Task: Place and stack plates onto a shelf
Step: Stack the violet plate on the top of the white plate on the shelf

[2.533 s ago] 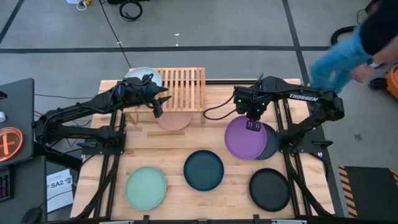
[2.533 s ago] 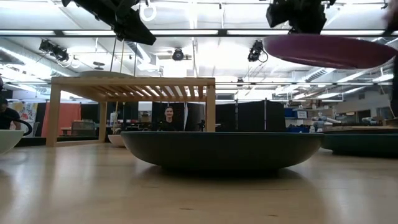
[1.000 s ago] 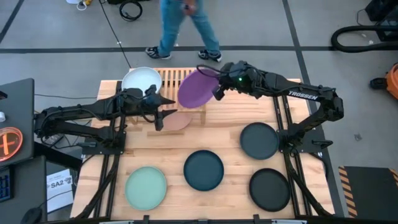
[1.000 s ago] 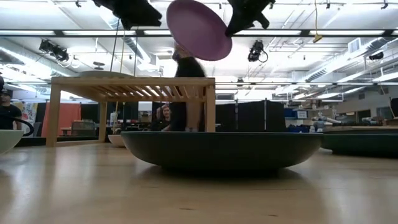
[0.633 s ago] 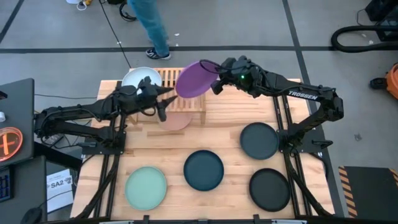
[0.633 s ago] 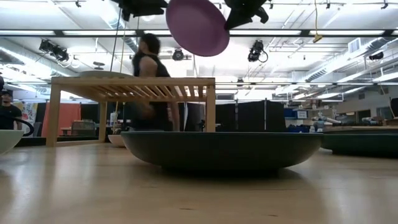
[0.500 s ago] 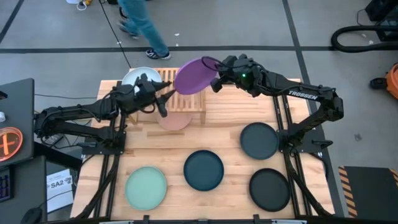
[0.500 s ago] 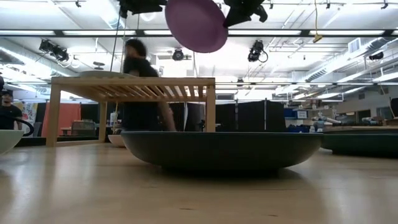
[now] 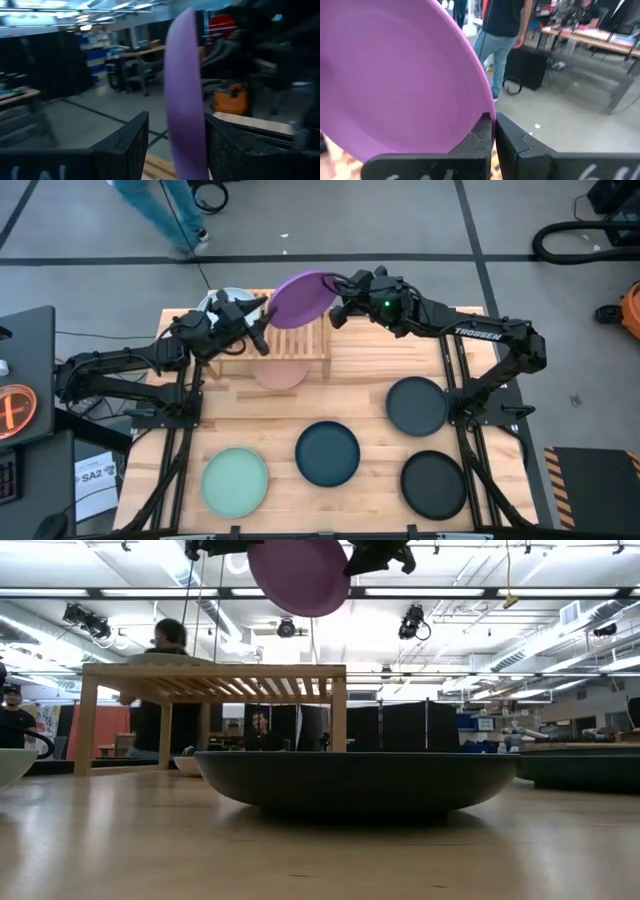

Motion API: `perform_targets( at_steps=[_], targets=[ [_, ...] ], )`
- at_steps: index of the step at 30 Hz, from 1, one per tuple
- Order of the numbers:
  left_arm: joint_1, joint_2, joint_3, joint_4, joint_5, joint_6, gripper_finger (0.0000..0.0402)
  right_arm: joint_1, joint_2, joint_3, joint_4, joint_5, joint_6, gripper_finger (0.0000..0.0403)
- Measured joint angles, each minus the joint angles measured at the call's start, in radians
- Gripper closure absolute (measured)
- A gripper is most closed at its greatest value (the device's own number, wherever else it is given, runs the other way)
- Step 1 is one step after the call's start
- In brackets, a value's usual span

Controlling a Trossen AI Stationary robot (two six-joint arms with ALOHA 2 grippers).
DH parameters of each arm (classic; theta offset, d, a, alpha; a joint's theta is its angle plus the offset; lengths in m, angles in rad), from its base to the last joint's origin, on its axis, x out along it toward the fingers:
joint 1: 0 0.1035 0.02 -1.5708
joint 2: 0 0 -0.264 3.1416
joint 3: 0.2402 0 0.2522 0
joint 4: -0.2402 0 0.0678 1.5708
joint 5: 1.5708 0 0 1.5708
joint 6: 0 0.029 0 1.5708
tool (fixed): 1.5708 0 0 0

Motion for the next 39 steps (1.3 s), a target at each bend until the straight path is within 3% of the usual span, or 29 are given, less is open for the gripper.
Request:
perform_targets(
  at_steps=[4,8,15,21,33,39],
  targets=[
    [0.018,0.0,0.0,-0.006,-0.088,0.003,0.0228,0.01,0.001,0.0,0.007,0.0,-0.003,0.0389],
    [0.039,0.0,0.0,-0.006,-0.108,0.002,0.0243,0.013,0.001,0.0,0.016,-0.002,-0.003,0.0389],
    [0.053,0.0,0.0,-0.005,-0.112,0.002,0.0313,0.013,0.001,0.0,0.018,-0.069,0.005,0.0384],
    [0.056,0.0,0.0,-0.002,-0.127,0.0,0.0379,0.015,0.001,0.0,0.013,-0.096,0.005,0.0354],
    [0.053,0.001,0.0,-0.013,-0.128,0.003,0.0373,0.009,-0.003,0.0,-0.004,-0.217,-0.019,0.0294],
    [0.054,0.0,0.0,-0.012,-0.136,0.022,0.0377,0.004,-0.023,0.0,-0.126,-0.234,-0.053,0.0244]
  ],
)
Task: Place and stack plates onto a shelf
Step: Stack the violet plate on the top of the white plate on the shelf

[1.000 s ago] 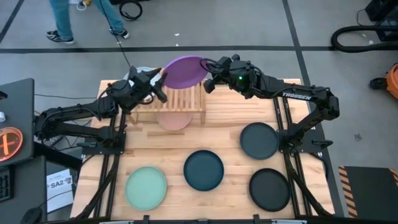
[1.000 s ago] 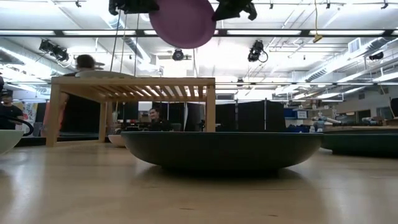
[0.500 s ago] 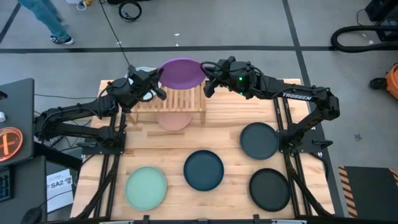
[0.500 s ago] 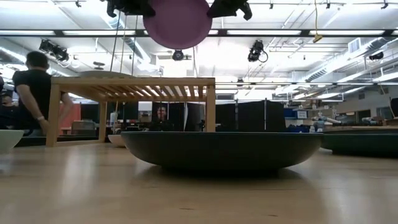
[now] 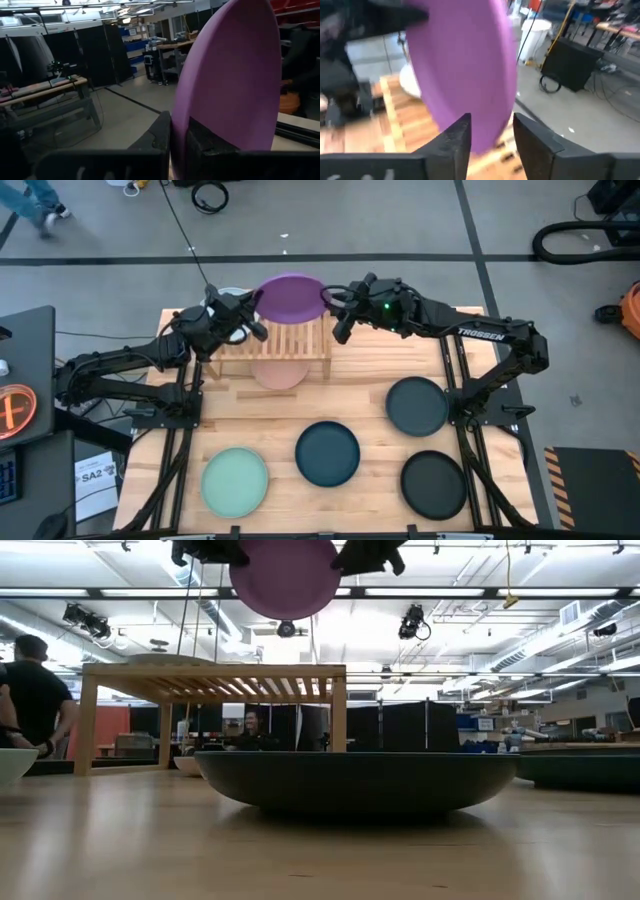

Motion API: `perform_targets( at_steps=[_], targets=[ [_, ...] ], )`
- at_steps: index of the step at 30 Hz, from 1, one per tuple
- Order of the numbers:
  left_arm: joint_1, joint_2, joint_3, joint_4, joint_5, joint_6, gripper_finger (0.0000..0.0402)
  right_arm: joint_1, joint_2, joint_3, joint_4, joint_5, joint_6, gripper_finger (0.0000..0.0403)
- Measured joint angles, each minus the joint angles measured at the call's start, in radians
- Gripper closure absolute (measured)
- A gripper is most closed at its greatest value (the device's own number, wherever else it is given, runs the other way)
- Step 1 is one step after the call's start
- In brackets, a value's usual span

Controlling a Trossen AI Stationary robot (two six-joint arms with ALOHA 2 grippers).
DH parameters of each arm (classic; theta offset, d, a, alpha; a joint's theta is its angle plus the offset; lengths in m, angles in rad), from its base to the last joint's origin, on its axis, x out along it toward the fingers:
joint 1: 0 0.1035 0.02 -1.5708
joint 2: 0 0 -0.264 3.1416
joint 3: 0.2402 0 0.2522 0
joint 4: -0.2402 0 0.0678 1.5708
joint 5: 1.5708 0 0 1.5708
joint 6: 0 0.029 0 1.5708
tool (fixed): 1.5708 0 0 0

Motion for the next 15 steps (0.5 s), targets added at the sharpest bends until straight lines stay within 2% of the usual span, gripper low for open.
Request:
perform_targets(
  at_steps=[4,8,13,15],
  targets=[
    [0.0,0.0,0.0,-0.009,0.0,0.0,0.0377,-0.001,-0.04,0.0,-0.115,0.0,-0.003,0.0225],
    [0.011,0.0,0.016,-0.075,-0.001,-0.001,0.0377,-0.001,-0.097,0.0,-0.234,0.001,-0.003,0.0222],
    [0.056,-0.001,0.117,-0.297,0.005,-0.061,0.0377,-0.003,-0.179,0.0,-0.342,0.003,-0.003,0.0224],
    [0.085,0.0,0.175,-0.416,0.04,-0.091,0.0377,-0.003,-0.206,0.0,-0.377,0.003,-0.003,0.0224]
  ],
)
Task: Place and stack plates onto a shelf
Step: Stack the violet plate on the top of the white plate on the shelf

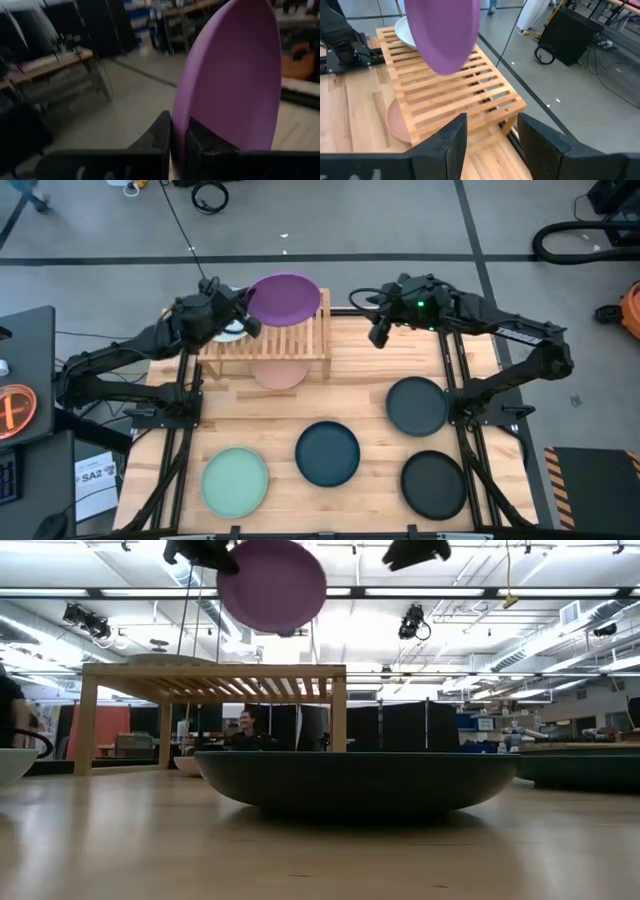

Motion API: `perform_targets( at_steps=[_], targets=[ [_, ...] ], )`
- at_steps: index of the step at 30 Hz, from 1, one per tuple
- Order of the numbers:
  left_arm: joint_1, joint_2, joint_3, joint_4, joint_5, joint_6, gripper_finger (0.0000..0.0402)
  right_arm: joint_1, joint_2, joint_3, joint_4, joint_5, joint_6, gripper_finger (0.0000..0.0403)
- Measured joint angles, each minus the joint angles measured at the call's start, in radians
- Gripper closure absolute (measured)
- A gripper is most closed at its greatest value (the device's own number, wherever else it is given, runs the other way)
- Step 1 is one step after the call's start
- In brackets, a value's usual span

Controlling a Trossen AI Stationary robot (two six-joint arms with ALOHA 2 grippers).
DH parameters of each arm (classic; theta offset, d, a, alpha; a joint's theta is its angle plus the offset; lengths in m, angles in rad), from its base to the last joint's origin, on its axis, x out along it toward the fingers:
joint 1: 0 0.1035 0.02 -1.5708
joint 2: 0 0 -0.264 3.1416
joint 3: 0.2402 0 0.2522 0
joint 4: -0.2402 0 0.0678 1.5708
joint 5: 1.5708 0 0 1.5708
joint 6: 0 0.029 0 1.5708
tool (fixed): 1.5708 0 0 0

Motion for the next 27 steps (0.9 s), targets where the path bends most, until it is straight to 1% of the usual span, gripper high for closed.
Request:
perform_targets(
  at_steps=[3,6,9,13,16,23,27],
  targets=[
    [0.059,0.0,0.102,-0.174,0.072,-0.046,0.0377,0.0,-0.033,0.0,-0.034,0.0,0.013,0.0224],
    [0.134,0.0,0.196,-0.331,0.15,-0.053,0.0377,0.0,-0.052,0.0,-0.042,0.0,0.038,0.0224],
    [0.216,0.0,0.275,-0.448,0.224,-0.054,0.0377,0.0,-0.056,0.0,-0.039,-0.01,0.046,0.0223],
    [0.333,-0.001,0.354,-0.566,0.296,-0.054,0.0377,0.0,-0.039,0.0,-0.039,-0.049,0.044,0.0225],
    [0.421,-0.001,0.379,-0.621,0.355,-0.055,0.0377,0.0,-0.016,0.0,-0.039,-0.058,0.043,0.0224],
    [0.626,0.02,0.385,-0.744,0.49,-0.045,0.0377,0.0,0.019,0.0,-0.04,-0.059,0.042,0.0225],
    [0.686,0.045,0.384,-0.75,0.605,-0.043,0.0377,0.0,0.026,0.0,-0.036,-0.059,0.041,0.0224]
  ],
)
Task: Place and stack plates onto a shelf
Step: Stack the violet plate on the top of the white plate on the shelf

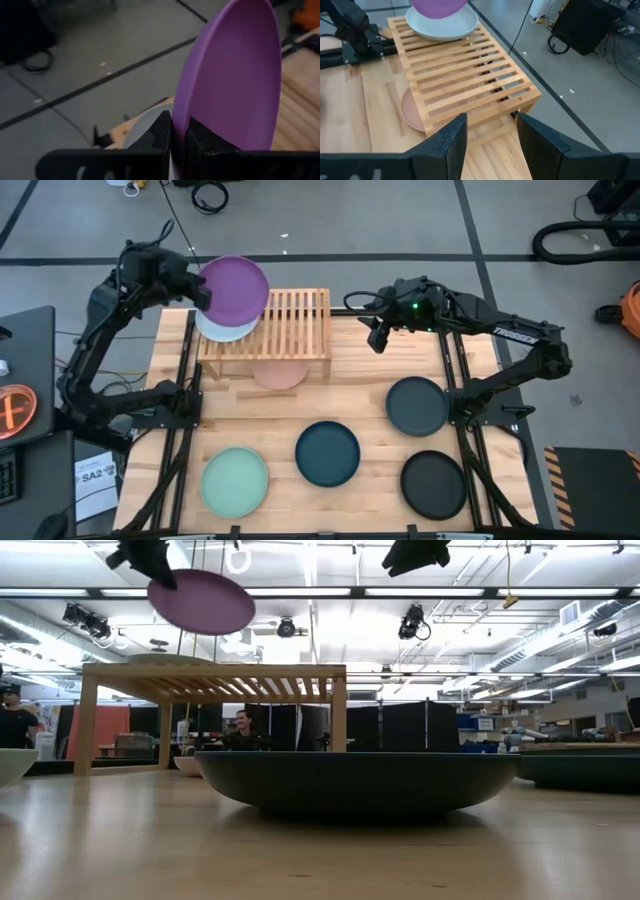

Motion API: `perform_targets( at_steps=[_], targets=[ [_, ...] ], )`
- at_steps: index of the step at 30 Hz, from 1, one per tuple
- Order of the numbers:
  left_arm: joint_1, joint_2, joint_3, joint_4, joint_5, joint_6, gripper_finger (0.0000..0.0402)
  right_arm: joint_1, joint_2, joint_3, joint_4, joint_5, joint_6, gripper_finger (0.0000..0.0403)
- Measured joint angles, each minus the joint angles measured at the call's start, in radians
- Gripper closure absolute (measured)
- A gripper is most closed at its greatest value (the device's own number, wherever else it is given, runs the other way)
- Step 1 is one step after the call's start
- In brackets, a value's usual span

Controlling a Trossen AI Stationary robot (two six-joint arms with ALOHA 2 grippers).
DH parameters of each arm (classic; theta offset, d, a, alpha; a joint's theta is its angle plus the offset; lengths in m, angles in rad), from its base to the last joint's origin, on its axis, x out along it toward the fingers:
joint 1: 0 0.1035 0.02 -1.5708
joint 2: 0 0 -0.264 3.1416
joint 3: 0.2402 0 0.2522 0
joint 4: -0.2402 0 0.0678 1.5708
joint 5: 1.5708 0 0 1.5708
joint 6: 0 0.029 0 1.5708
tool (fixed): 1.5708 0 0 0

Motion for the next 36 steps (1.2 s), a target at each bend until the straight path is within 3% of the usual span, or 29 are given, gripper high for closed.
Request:
perform_targets(
  at_steps=[3,16,31,36],
  targets=[
    [0.021,0.029,0.0,-0.002,0.036,-0.003,0.0377,0.0,0.004,0.0,0.001,0.0,-0.005,0.0225],
    [0.038,0.147,0.0,-0.101,-0.002,0.019,0.0377,0.0,0.007,0.0,-0.002,-0.003,-0.007,0.0226],
    [0.038,0.151,0.0,-0.117,-0.028,0.023,0.0375,0.0,0.007,0.0,-0.003,-0.003,-0.007,0.0226],
    [0.038,0.151,0.0,-0.119,-0.028,0.024,0.0354,0.0,0.007,0.0,-0.003,-0.002,-0.007,0.0226]
  ],
)
